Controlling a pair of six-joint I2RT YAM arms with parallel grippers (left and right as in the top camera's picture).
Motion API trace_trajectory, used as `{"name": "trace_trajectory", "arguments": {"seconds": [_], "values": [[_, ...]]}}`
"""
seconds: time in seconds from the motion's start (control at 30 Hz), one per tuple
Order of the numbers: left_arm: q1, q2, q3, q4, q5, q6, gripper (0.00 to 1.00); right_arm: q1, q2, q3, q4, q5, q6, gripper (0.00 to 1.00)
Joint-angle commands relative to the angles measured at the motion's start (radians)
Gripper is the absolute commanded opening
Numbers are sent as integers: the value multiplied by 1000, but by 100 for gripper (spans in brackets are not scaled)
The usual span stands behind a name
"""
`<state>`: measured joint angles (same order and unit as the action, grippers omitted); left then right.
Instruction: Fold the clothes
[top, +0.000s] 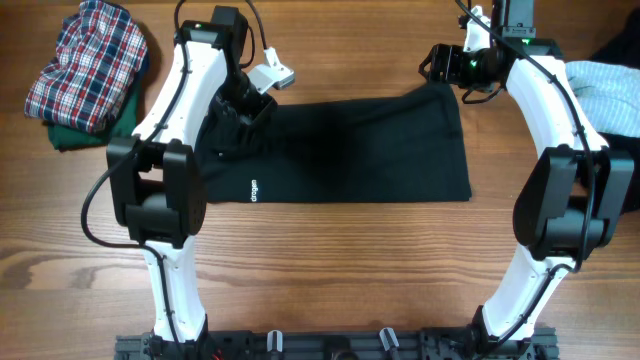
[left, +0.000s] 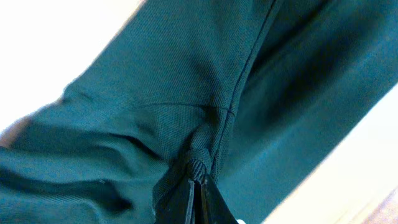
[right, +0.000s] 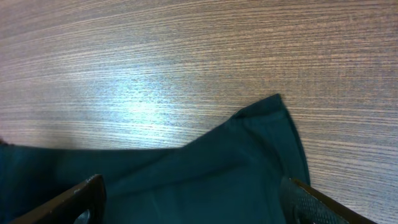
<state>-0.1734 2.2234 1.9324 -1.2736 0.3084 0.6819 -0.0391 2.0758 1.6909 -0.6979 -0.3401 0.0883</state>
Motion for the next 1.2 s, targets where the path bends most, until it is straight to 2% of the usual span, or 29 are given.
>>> {"name": "trace_trajectory", "arguments": {"seconds": [0.0,0.4,0.43,0.6,0.67,0.77,0.9,1.0,1.13,1.17], "values": [[-18,-21,-3,-50,21,-18,4,2,-9,5,8,-21,-7,90],[-141,-21,-3,-215,11,-10,4,2,-9,5,10,-21,-7,90],[-148,-21,-3,-233,-2,-10,6,2,-9,5,10,-21,-7,90],[-153,-21,-3,-292,-91,-10,38,2,-9,5,10,-21,-7,90],[-145,-21,-3,-306,-131,-10,41,2,-9,5,10,-21,-7,90],[-126,-21,-3,-303,-192,-24,39,2,-10,5,10,-21,-7,91],[-87,-21,-3,-219,-253,-153,34,2,-9,5,10,-21,-7,91],[-50,-21,-3,-149,-257,-253,34,2,-9,5,12,-21,-7,91],[15,-21,-3,-50,-254,-431,38,2,-9,5,13,-20,-11,92],[40,-21,-3,-10,-254,-510,38,2,-9,5,13,-20,-18,92]]}}
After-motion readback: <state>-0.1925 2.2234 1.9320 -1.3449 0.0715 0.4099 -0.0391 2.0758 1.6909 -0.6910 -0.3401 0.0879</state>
